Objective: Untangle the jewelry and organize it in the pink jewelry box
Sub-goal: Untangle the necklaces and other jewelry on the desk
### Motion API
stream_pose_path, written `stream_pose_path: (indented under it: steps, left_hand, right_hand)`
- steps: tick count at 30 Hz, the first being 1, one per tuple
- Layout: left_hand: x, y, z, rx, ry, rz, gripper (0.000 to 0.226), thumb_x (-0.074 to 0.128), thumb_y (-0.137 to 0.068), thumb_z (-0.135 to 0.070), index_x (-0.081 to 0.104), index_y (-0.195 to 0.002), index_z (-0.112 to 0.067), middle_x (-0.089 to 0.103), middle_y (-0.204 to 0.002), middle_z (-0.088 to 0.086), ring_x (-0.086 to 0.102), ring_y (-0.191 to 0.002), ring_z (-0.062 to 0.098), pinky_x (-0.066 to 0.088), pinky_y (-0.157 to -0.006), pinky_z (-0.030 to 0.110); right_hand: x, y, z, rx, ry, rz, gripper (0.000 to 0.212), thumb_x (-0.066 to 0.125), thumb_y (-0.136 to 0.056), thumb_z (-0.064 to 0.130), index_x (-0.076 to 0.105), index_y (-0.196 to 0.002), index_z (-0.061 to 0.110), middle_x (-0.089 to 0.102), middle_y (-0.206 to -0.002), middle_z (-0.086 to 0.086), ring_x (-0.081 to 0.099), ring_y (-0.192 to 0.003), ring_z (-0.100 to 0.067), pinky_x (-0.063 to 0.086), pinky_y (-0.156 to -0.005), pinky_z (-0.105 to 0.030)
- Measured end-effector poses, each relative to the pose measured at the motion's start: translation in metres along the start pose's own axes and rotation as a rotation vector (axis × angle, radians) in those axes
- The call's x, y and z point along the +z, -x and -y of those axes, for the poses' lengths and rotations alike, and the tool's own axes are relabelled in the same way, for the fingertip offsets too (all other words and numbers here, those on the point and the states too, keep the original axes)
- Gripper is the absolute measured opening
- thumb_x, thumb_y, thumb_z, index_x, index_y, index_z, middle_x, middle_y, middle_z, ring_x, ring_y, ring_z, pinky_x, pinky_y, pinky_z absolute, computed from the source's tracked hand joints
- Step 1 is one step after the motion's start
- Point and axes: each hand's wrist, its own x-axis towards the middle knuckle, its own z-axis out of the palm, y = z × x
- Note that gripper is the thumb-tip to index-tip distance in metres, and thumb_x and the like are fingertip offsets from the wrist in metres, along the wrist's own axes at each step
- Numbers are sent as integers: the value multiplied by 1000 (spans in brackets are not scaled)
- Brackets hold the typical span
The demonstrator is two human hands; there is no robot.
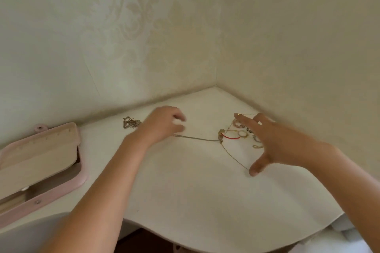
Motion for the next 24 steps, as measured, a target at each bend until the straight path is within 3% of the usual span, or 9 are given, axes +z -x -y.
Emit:
stream_pose_path:
  steps: [2, 4, 6, 8, 14, 18, 20, 24]
  left_hand:
    - [21, 6, -31, 192, 92, 117, 33, 74, -80, -29, 66, -112, -25, 62, -113, -7, 55, -102, 8, 40, -82, 18]
    - [43, 3, -43, 259, 19, 161, 41, 73, -79, -39, 64, -116, -26, 59, -117, -6, 52, -107, 9, 40, -90, 23]
    - [60, 1, -41, 270, 5, 156, 29, 73, -79, -37, 68, -104, -24, 60, -112, -4, 54, -103, 9, 41, -88, 25]
    - [69, 2, -34, 252, 136, 150, 10, 70, -82, -29, 68, -86, -20, 63, -98, -4, 55, -87, 3, 40, -76, 19]
    - [48, 3, -19, 18, 878, 237, 15, 61, -90, -11, 58, -76, -9, 65, -68, -1, 47, -56, 11, 36, -52, 19]
    - [35, -2, -5, -66, 886, 170, 25, 59, -92, -21, 56, -68, -21, 40, -66, 0, 24, -51, 10, 16, -47, 24]
    - [27, -5, -3, -66, 924, 122, 23, 56, -94, -19, 58, -72, -19, 29, -62, -4, 21, -50, 8, 16, -45, 20]
    - [17, -11, 6, -65, 940, 46, 19, 53, -95, -16, 67, -82, -13, 28, -56, -8, 23, -48, 6, 16, -43, 16]
  right_hand:
    - [0, 0, 1, 3, 7, -41, 133, 83, -49, 59, -9, -144, 47, 31, -131, 12, 51, -108, -16, 43, -85, -27]
    - [-1, 1, 3, 18, 31, -93, 133, 82, -50, 60, -13, -142, 49, 34, -130, 7, 52, -105, -19, 46, -87, -32]
    - [-3, 4, 4, 29, 65, -123, 134, 82, -51, 58, -17, -141, 49, 35, -129, 4, 54, -101, -21, 47, -86, -33]
    - [-4, 6, 4, 31, 95, -133, 136, 82, -52, 58, -20, -140, 49, 36, -128, 3, 55, -97, -21, 48, -83, -33]
    - [-7, 0, -4, 51, 138, -76, 136, 80, -49, 62, -18, -142, 48, 35, -128, 3, 54, -91, -18, 48, -81, -33]
    - [-7, -11, -5, 62, 113, -46, 137, 83, -47, 59, -15, -142, 49, 35, -128, 4, 54, -94, -18, 48, -83, -32]
    - [-7, -17, -6, 66, 97, -39, 137, 84, -47, 57, -14, -142, 49, 34, -129, 4, 51, -92, -17, 46, -81, -31]
    - [-24, -31, -2, 69, 135, -53, 139, 85, -46, 57, -14, -143, 47, 34, -127, 3, 51, -85, -17, 45, -75, -29]
